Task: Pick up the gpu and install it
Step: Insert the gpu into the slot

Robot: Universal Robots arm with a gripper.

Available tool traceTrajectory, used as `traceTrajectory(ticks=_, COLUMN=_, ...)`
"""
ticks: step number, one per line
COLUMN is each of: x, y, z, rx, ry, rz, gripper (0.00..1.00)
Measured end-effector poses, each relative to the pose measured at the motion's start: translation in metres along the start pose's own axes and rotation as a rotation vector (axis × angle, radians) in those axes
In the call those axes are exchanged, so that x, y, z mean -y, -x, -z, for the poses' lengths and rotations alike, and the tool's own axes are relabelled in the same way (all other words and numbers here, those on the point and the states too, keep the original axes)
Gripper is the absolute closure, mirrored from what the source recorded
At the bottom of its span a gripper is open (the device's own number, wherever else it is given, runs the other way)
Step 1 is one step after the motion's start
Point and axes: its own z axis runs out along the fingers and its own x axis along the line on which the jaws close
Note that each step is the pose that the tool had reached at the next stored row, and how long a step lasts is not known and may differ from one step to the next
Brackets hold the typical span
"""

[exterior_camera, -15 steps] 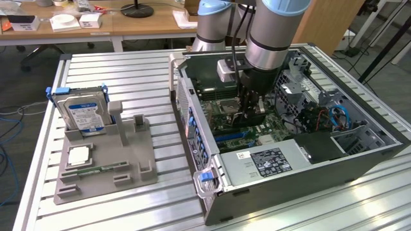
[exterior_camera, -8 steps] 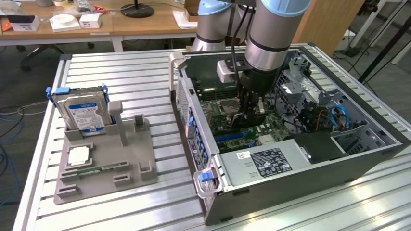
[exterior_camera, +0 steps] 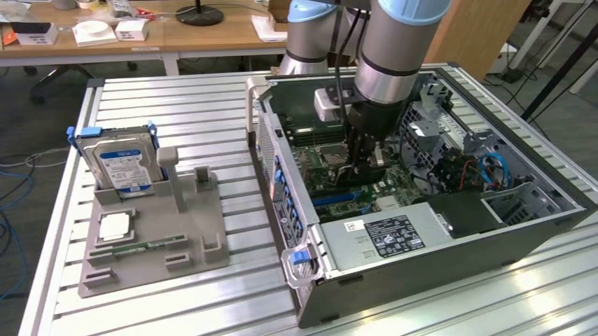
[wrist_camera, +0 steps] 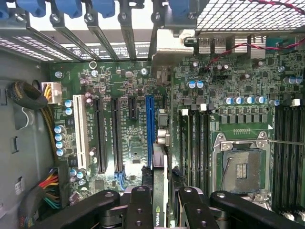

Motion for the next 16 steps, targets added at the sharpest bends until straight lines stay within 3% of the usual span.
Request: traceTrajectory(ticks=16, x=-0.0045, y=-0.013, z=-0.0006, rx=0.0002, ry=0.0001, rz=0.003, gripper=0.74)
